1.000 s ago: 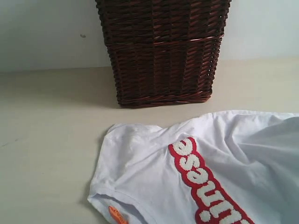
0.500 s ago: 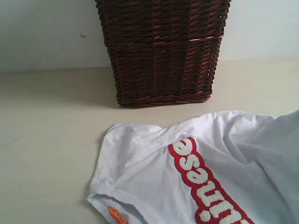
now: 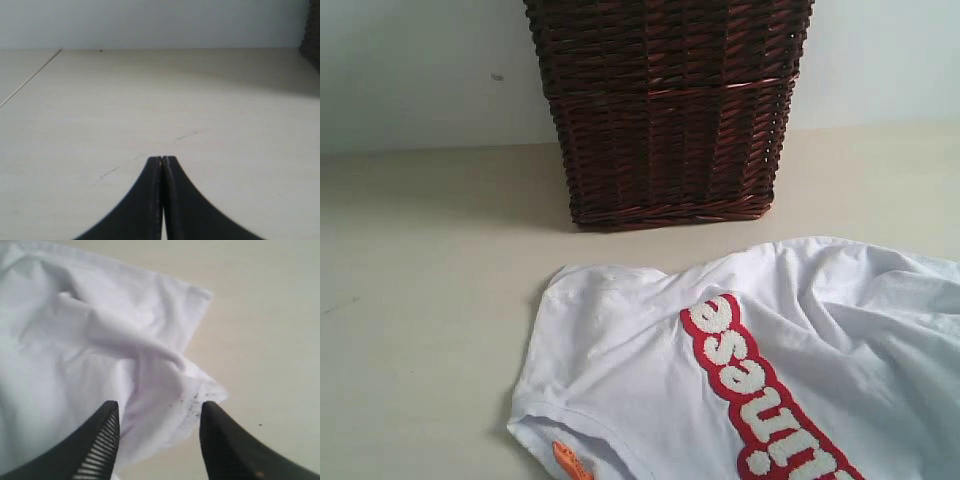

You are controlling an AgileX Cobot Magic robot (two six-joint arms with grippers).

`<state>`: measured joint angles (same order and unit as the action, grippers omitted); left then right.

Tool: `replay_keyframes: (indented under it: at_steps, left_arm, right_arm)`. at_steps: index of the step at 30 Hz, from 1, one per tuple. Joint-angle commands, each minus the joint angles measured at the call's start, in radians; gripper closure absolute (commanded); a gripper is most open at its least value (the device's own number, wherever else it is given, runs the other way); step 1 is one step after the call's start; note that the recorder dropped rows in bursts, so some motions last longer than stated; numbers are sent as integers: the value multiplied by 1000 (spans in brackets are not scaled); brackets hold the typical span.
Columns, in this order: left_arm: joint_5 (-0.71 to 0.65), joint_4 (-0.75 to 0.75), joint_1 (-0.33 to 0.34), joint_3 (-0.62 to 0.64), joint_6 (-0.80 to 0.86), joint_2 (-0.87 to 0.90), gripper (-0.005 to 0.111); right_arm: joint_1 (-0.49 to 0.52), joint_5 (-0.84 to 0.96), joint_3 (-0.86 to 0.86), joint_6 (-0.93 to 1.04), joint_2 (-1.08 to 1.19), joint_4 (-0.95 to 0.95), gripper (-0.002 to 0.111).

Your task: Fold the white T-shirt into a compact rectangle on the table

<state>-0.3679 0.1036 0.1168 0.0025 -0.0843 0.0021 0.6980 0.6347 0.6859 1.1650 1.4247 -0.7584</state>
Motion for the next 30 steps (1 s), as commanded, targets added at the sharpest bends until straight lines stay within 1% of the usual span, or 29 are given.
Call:
replay_keyframes:
  at_steps: [1,4,5,6,7,8,10,12,15,18,21,23,26,27,30]
  left_arm:
    - [7,-4,3,-2,1,-2,107]
    - [7,-4,3,-2,1,-2,107]
    - [7,-4,3,-2,1,-2,107]
    - [7,-4,3,-2,1,-2,107]
    - [7,-4,3,-2,1,-2,107]
    - [7,-4,3,-2,1,-2,107]
    - [7,-4,3,-2,1,-2,107]
    - [7,-4,3,-2,1,-2,107]
    - [7,-4,3,-2,1,-2,107]
    - [7,-4,3,-2,1,-2,107]
    - [7,-4,3,-2,1,-2,107]
    - [7,-4,3,-2,1,-2,107]
    - [7,-4,3,-2,1,-2,107]
    - [7,-4,3,-2,1,-2,107]
    - [7,-4,3,-2,1,-2,107]
  right_arm:
    - [117,0,8,27,38,21,59]
    - [187,100,8,134,37,43,60]
    - [219,189,8,200,40,59,61]
    - [228,235,8,243,44,70,62]
    - [239,360,8,331,74,88,63]
    - [239,433,8,407,132,64,64]
    - [239,423,8,448,251,10,64]
    - [239,382,8,448,346,9,64]
    - [239,382,8,495,408,5,66]
    - [241,390,8,501,408,-5,68]
    - [250,447,8,510,378,-31,69]
    - [268,486,9,511,342,-70,69]
    - [306,487,11,511,277,-86,69]
    - [322,478,11,511,263,-75,69]
    - [365,413,11,508,244,35,69]
